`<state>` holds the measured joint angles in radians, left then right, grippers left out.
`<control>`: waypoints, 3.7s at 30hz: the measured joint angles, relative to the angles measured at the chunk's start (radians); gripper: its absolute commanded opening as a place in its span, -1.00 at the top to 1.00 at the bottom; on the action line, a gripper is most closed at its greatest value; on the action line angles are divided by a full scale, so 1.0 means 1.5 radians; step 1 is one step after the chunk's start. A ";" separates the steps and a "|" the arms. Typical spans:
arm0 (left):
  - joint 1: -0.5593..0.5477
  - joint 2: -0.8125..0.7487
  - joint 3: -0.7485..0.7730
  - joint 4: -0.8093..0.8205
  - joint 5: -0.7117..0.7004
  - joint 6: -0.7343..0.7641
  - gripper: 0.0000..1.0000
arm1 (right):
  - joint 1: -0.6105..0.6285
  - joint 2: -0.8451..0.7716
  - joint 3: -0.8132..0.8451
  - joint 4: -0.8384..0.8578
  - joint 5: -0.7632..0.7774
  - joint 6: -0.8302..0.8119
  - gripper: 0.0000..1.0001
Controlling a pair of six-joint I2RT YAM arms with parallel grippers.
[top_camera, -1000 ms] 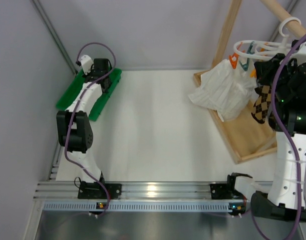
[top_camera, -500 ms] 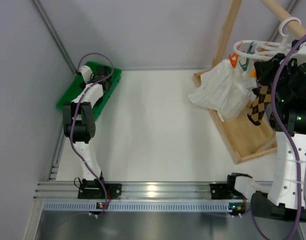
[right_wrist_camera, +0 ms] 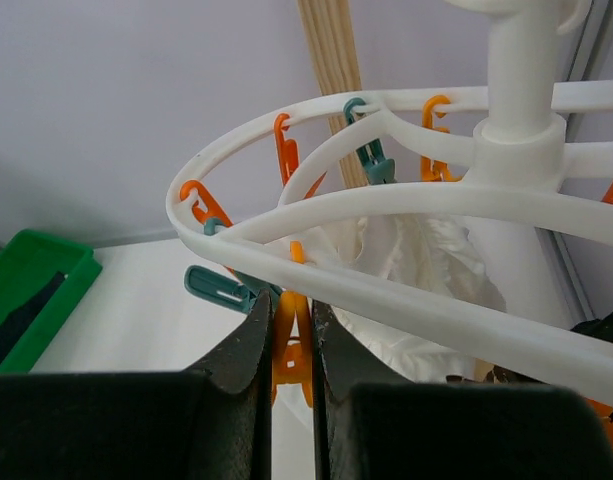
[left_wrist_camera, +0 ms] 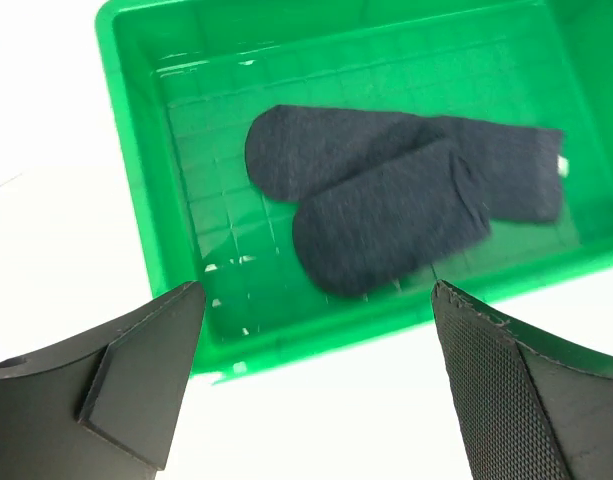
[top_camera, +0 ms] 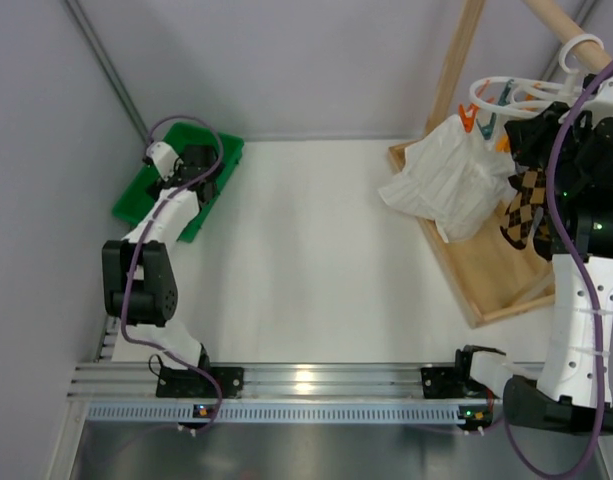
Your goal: Remove the socks clipped to the hanger
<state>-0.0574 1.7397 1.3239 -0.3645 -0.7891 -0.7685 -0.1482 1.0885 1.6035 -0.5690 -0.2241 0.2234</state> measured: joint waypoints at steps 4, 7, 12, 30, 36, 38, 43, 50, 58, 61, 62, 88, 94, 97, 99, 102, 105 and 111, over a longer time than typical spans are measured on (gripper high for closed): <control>-0.018 -0.079 -0.054 0.001 0.006 -0.008 -0.96 | 0.000 0.013 0.002 -0.002 0.001 0.012 1.00; -0.026 -0.132 -0.099 -0.002 0.032 -0.009 -0.96 | 0.000 0.022 0.012 -0.008 0.001 0.022 1.00; -0.177 -0.209 -0.136 -0.007 0.024 0.010 -0.96 | 0.000 0.020 0.015 -0.016 0.002 0.034 1.00; -0.691 0.019 0.223 0.051 0.136 0.139 -0.63 | 0.001 0.007 0.005 -0.019 0.014 0.045 0.73; -0.691 0.101 0.273 0.111 0.281 0.195 -0.47 | 0.001 0.006 0.000 -0.021 0.021 0.044 0.57; -0.689 0.116 0.279 0.143 0.329 0.208 -0.35 | 0.001 0.008 0.001 -0.022 0.021 0.045 0.54; -0.688 0.188 0.361 0.216 0.458 0.246 -0.15 | 0.001 0.011 0.001 -0.027 0.021 0.047 0.48; -0.689 0.268 0.423 0.319 0.576 0.258 -0.31 | 0.001 0.015 0.036 -0.069 0.024 0.058 0.49; -0.690 0.382 0.501 0.403 0.588 0.259 -0.63 | 0.001 0.032 0.053 -0.080 0.008 0.102 0.56; -0.690 0.420 0.531 0.418 0.588 0.260 -0.71 | 0.001 0.040 0.053 -0.072 0.003 0.116 0.57; -0.691 0.431 0.541 0.423 0.589 0.260 -0.74 | 0.001 0.042 0.053 -0.070 0.000 0.118 0.57; -0.768 0.673 0.800 0.559 0.374 0.232 -0.65 | 0.002 0.040 0.053 -0.070 -0.003 0.120 0.56; -0.761 0.702 0.813 0.564 0.352 0.226 0.53 | 0.002 0.037 0.053 -0.071 -0.001 0.121 0.53; -0.755 0.701 0.812 0.579 0.353 0.221 0.83 | 0.002 0.034 0.053 -0.072 0.001 0.120 0.40; -0.751 0.691 0.792 0.583 0.356 0.216 1.00 | 0.003 0.032 0.053 -0.076 0.002 0.119 0.22; -0.746 0.656 0.728 0.587 0.372 0.208 1.00 | 0.007 0.029 0.053 -0.107 0.001 0.113 -0.21; -0.740 0.588 0.625 0.590 0.424 0.187 1.00 | 0.010 0.028 0.052 -0.146 0.001 0.103 -0.52; -0.723 0.421 0.424 0.586 0.588 0.142 1.00 | 0.010 0.003 0.025 -0.184 0.000 0.091 -0.68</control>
<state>-1.1423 2.3707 1.9606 0.5140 0.0933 -0.5552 -0.1333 1.0935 1.6409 -0.8455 -0.2237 0.3603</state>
